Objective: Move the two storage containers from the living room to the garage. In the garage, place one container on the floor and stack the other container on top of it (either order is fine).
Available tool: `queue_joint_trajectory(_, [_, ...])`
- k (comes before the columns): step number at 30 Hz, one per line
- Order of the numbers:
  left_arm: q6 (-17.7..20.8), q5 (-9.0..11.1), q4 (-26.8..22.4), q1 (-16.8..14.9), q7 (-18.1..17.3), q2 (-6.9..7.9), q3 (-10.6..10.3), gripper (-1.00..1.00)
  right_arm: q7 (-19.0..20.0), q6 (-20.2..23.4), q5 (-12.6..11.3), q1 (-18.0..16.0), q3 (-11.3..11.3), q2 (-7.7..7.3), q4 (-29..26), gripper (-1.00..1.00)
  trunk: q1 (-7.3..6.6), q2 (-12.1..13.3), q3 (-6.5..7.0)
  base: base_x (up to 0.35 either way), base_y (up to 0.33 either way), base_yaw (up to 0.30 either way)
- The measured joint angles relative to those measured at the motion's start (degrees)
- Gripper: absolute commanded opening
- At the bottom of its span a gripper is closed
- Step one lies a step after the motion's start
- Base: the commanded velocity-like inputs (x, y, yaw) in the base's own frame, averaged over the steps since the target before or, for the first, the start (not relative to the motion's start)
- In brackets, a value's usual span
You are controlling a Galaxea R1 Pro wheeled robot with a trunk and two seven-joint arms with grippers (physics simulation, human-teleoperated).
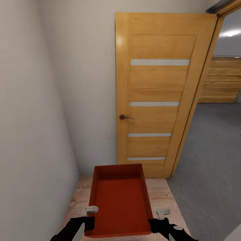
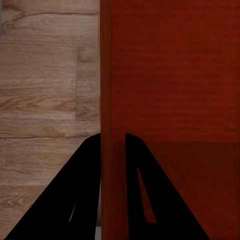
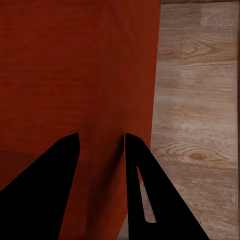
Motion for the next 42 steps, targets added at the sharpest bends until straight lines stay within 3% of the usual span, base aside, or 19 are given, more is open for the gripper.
queue_joint_trajectory(8, [-0.03, 0.1, -0.02, 0.0, 0.04, 0.01, -0.04, -1.0, -0.02, 0.0, -0.04, -0.02, 0.06, 0.0, -0.02, -1.0, 0.01, 0.01, 0.15, 0.281, 0.0, -0.257])
queue_joint_trajectory(26, [-0.09, 0.03, 0.1, -0.01, -0.19, 0.15, 0.01, -1.0, -0.23, 0.01, -0.03, 0.0, 0.1, 0.14, -0.01, -1.0, 0.03, 0.01, 0.52, 0.016, 0.003, -0.27])
queue_joint_trajectory(42, [-0.08, 0.05, 0.09, -0.01, -0.13, 0.1, 0.01, -1.0, -0.16, 0.0, -0.03, 0.01, 0.09, 0.1, -0.02, -1.0, 0.01, 0.0, 1.02, 0.216, 0.182, -0.268])
